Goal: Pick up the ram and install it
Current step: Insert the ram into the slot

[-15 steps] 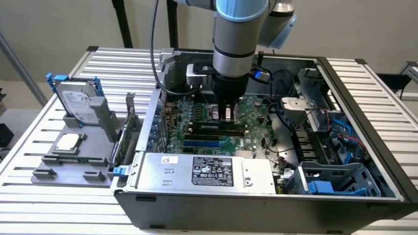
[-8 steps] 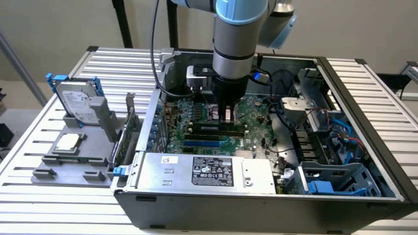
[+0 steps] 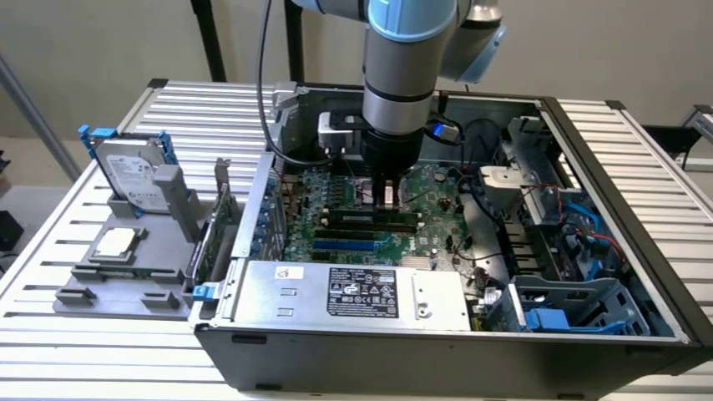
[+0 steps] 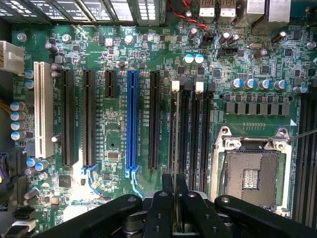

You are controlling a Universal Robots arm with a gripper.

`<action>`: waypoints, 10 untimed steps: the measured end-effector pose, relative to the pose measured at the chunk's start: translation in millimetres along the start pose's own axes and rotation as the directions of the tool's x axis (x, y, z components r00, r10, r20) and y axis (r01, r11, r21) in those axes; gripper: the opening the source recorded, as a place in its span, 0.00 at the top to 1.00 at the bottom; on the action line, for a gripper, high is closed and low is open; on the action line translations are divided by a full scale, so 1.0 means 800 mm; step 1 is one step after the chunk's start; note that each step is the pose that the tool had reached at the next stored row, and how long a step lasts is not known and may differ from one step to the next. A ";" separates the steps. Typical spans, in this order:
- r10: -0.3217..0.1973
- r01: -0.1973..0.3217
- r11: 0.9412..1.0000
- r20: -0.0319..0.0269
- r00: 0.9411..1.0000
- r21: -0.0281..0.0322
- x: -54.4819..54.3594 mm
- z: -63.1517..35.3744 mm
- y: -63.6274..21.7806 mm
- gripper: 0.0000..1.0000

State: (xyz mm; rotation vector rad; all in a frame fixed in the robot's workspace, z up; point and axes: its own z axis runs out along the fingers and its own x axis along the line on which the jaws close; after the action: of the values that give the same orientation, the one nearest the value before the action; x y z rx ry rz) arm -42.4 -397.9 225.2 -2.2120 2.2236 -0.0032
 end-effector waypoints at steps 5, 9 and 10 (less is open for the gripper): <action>0.000 0.000 1.000 0.000 1.000 0.000 0.000 0.001 0.000 0.86; -0.001 0.001 1.000 0.000 1.000 0.000 0.000 0.001 0.000 0.86; -0.001 0.001 1.000 0.000 1.000 0.000 0.000 0.001 -0.001 0.86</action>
State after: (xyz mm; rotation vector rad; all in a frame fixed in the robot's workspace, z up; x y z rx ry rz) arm -41.9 -397.5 224.0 -2.2133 2.2223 -0.0033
